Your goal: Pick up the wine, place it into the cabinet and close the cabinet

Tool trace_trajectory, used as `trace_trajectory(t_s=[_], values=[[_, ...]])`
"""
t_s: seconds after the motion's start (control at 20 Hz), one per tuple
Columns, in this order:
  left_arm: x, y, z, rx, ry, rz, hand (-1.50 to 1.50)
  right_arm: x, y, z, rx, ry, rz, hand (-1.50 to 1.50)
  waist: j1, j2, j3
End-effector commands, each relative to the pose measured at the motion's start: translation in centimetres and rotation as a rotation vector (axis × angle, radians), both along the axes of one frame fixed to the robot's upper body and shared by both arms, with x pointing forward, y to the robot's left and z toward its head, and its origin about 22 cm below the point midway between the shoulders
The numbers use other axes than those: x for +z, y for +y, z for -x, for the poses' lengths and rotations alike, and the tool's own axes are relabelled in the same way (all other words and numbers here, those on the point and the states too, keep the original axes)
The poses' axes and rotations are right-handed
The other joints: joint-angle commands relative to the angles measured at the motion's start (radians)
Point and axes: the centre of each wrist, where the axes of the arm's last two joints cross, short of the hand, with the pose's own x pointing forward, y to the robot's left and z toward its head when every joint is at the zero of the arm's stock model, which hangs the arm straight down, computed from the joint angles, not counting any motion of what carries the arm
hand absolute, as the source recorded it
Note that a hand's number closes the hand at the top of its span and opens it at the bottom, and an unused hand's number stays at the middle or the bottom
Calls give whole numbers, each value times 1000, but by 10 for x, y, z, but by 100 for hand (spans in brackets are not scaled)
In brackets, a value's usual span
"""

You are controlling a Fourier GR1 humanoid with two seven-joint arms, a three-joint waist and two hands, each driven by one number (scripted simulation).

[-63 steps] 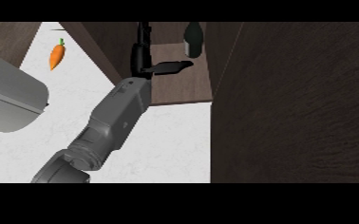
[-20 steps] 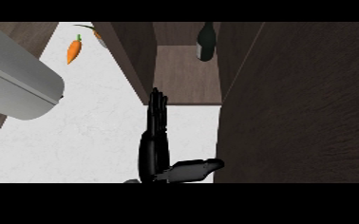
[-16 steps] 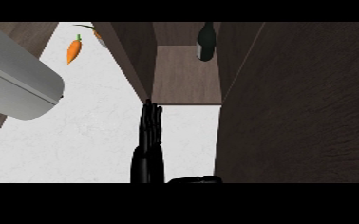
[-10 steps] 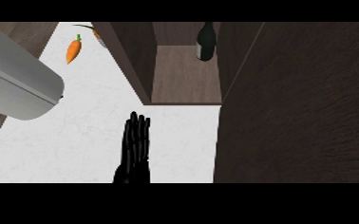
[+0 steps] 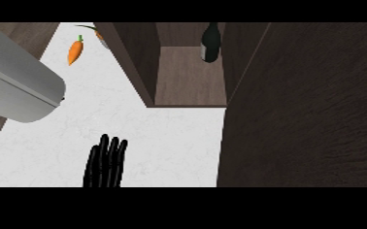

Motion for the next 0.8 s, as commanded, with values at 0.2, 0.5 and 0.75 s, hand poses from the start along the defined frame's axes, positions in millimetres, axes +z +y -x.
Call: trace_trajectory(t_s=[0.2, 0.5, 0.75], values=[[7, 40, 12, -2, -10, 3, -150, 4, 3, 32, 189, 101, -103, 150, 0, -2, -1], [33, 77, 11, 28, -35, -23, -150, -4, 28, 41, 233, 189, -151, 150, 7, -3, -1], [33, 103, -8, 95, -52, -13, -150, 7, 40, 59, 406, 111, -36, 150, -6, -5, -2]])
